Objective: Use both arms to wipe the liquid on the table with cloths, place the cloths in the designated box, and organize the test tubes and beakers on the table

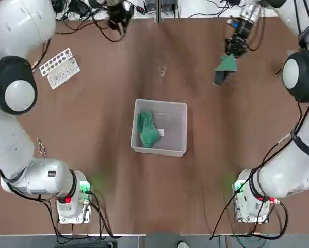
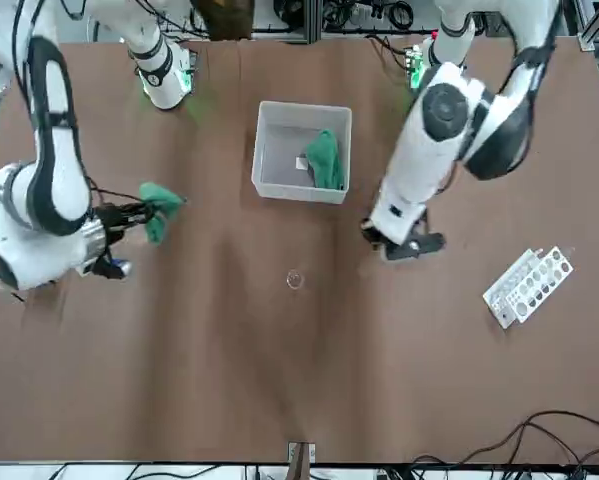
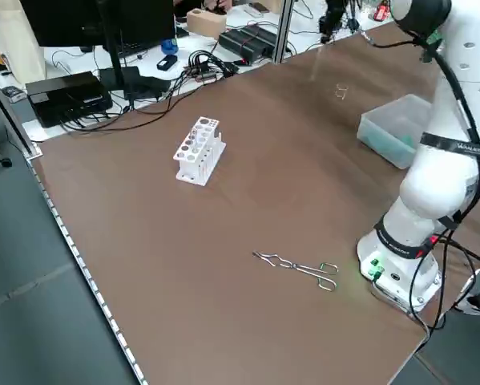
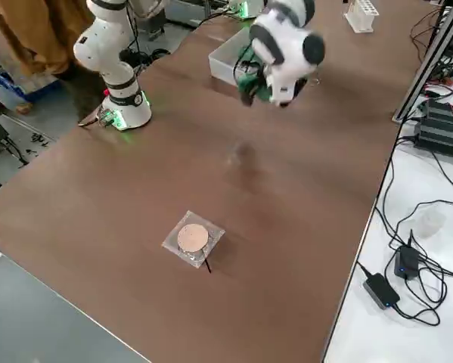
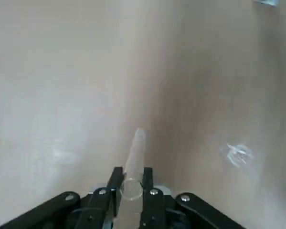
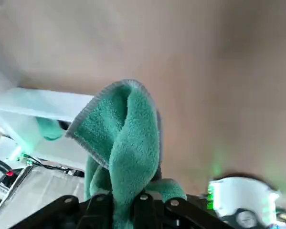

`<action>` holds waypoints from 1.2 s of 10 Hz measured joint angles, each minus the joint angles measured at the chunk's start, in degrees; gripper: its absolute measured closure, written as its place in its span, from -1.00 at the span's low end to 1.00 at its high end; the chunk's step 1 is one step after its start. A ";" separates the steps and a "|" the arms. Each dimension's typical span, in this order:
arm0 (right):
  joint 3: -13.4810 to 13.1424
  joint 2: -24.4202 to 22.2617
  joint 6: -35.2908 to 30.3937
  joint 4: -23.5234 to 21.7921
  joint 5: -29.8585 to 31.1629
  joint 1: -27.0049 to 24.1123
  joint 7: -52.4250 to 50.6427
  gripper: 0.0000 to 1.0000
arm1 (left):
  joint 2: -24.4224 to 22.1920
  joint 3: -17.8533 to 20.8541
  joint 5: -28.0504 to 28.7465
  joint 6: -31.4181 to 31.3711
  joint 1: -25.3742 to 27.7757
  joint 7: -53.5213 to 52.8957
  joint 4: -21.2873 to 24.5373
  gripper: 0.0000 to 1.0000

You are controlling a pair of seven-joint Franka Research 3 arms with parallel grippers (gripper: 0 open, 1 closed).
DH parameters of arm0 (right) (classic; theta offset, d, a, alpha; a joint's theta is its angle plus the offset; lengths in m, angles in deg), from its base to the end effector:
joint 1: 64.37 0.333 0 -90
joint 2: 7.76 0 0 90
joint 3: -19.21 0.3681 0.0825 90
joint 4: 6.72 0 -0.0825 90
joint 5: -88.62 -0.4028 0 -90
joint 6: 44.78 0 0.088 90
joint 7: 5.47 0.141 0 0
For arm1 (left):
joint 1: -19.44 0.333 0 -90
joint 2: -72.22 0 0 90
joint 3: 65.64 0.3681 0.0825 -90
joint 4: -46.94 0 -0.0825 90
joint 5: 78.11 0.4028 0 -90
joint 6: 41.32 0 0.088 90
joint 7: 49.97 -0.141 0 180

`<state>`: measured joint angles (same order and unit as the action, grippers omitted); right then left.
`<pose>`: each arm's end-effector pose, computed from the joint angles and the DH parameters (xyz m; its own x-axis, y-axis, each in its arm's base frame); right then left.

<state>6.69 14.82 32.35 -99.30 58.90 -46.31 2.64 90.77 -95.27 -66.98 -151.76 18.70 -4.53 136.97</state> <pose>0.5946 0.1514 0.3965 0.7705 0.0205 -0.6372 -0.2147 -0.9327 -0.2897 0.6255 -0.2961 0.4919 0.9707 0.2289 0.0736 0.2270 -0.9733 0.0339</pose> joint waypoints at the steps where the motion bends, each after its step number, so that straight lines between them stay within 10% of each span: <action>1: 0.11 -1.41 2.29 -0.62 -3.09 5.82 6.48 0.82 | -0.84 3.31 0.00 1.37 0.13 -0.54 0.18 0.58; 5: 0.39 -6.84 27.69 -14.27 -7.44 29.25 26.28 0.82 | -5.95 16.83 -2.03 2.08 1.76 -10.96 3.89 0.58; 9: 0.05 -9.92 34.42 -24.18 -7.44 36.08 30.76 0.80 | -12.68 30.97 -6.32 1.93 2.31 -28.57 11.02 0.58; 12: 0.03 -10.40 38.49 -25.52 -7.37 38.18 31.91 -0.10 | -12.83 38.92 -6.39 -3.47 2.37 -38.39 14.57 0.58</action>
<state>6.73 4.42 70.84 -124.81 51.53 -8.13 34.55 77.94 -56.36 -73.38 -155.23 21.07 -42.92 151.54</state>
